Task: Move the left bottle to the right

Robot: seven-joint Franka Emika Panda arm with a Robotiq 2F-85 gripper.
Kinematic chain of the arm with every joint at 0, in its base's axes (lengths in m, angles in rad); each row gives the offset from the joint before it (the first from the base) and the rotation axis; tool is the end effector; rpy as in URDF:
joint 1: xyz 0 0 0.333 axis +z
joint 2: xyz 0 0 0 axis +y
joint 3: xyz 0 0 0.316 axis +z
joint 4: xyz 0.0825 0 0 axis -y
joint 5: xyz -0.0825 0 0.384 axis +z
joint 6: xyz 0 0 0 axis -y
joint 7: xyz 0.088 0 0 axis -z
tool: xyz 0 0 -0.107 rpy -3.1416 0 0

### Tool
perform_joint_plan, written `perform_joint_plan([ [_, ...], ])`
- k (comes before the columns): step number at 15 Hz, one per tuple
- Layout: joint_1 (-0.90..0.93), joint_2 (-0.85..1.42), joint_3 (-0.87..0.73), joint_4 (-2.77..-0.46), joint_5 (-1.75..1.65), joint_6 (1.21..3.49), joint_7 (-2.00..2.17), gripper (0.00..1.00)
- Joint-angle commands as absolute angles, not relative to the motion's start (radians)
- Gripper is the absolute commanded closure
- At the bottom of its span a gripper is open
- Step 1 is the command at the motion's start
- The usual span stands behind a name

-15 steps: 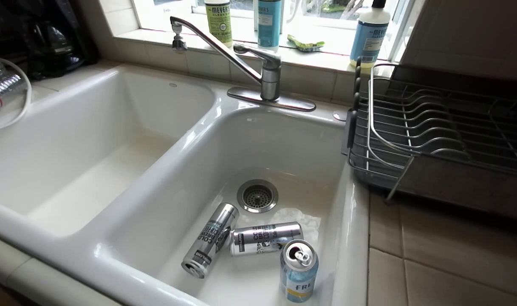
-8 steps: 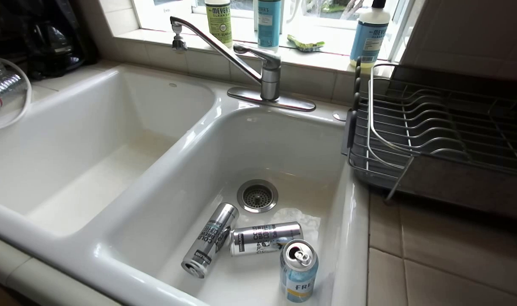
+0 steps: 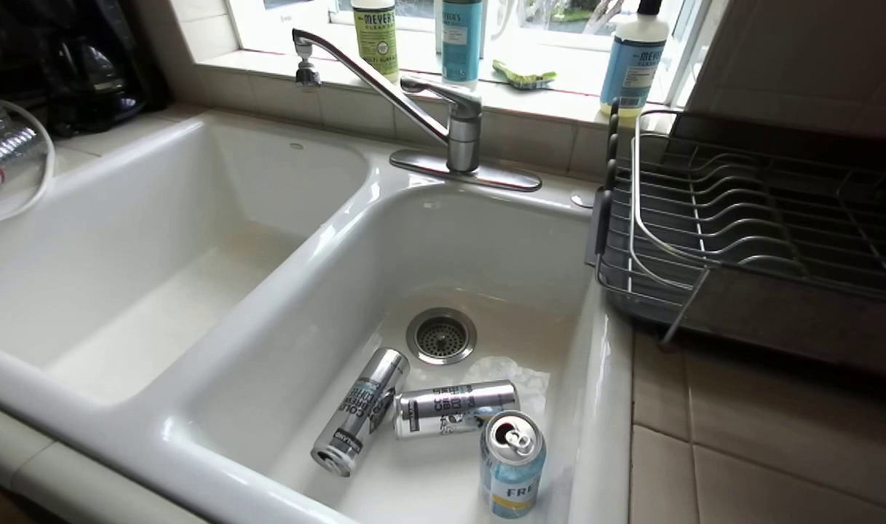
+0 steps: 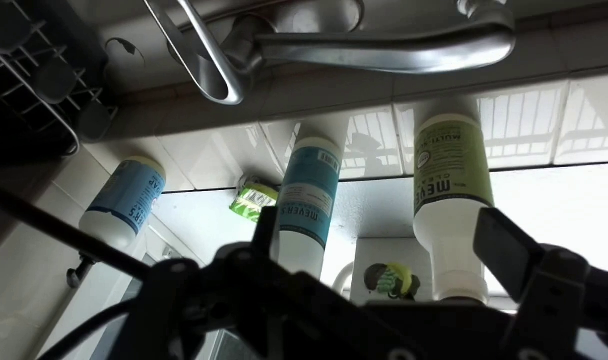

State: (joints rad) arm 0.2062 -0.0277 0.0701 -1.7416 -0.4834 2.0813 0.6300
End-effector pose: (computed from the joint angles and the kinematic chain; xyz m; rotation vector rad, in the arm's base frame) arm 0.5709 0.1381 0.6155 2.7737 -0.2681 0.7538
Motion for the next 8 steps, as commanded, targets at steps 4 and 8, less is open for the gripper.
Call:
perform_joint_plan([
  [4, 0.177, -0.189, 0.138, -1.98, -0.413, 2.184, 0.611, 0.0],
  [8, 0.16, -0.159, 0.161, -1.937, -0.428, 2.156, 0.623, 0.0],
])
